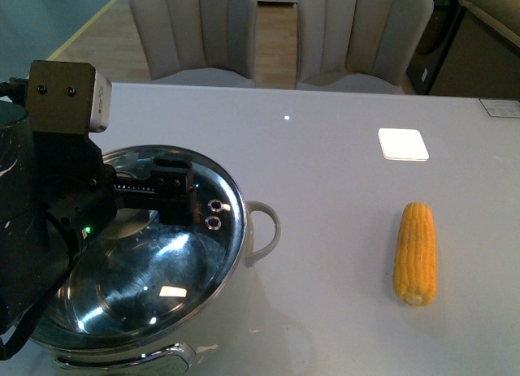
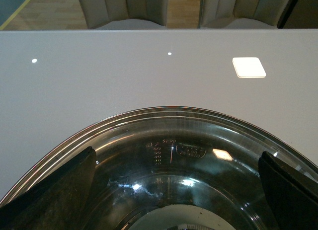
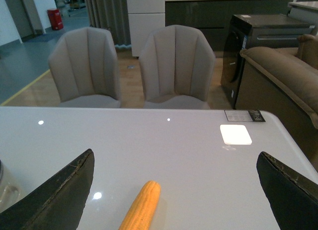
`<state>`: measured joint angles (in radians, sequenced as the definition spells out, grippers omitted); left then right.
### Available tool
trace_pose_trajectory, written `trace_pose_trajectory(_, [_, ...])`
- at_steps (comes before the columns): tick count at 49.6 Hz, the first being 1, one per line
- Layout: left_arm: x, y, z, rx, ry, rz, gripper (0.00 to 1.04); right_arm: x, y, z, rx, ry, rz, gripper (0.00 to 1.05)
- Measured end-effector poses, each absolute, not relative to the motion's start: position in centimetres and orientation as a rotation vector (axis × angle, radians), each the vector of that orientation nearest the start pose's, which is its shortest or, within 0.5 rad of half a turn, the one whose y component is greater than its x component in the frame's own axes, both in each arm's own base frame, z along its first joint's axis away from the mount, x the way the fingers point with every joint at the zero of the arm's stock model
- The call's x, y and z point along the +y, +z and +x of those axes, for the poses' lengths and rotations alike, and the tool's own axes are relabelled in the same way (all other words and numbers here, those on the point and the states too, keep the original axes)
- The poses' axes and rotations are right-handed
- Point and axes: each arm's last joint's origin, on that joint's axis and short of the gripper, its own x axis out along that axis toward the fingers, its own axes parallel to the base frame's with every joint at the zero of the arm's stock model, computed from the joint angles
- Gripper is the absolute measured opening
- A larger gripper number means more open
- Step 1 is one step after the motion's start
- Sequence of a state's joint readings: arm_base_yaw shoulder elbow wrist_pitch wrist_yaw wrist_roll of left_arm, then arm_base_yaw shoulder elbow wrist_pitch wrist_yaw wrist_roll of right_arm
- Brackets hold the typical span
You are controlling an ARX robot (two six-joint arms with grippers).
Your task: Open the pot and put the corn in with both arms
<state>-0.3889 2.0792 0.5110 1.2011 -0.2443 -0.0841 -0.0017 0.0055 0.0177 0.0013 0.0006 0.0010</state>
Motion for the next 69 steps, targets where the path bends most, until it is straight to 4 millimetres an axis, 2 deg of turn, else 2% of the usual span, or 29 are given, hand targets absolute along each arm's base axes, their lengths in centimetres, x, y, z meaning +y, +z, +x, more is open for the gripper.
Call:
trace_pose_trajectory(3, [-10.7,5.5,27.9,0.354,-0.122,0.033,0.97,0.0,16.9,9.7,-0.014,-0.002,0.001,0.96])
trace_pose_trajectory(7, [-10.7,5.5,27.9,0.352,-0.115,0.035,0.88,0.0,16.9,9.7,-0.014,-0.002,0.001,0.96])
trace_pose_trajectory(17, [-10.7,5.5,27.9,0.350,-0.113,0.034,0.45,0.0,16.9,9.7,-0.014,-0.002,0.001,0.96])
trace_pose_trajectory(19, [-10.7,5.5,27.9,0.349,-0.113,0.036,0.40,0.0,16.9,9.7,-0.014,-0.002,0.001,0.96])
trace_pose_trajectory(47, [-10.5,6.6,28.0,0.389,-0.103,0.054,0.40,0.0,16.9,9.7,-0.014,-0.002,0.001,0.96])
trace_pose_trajectory(69, [-9.9,11.4,28.3,0.311,-0.087,0.031,0.40,0.0,16.9,9.7,-0.014,-0.002,0.001,0.96])
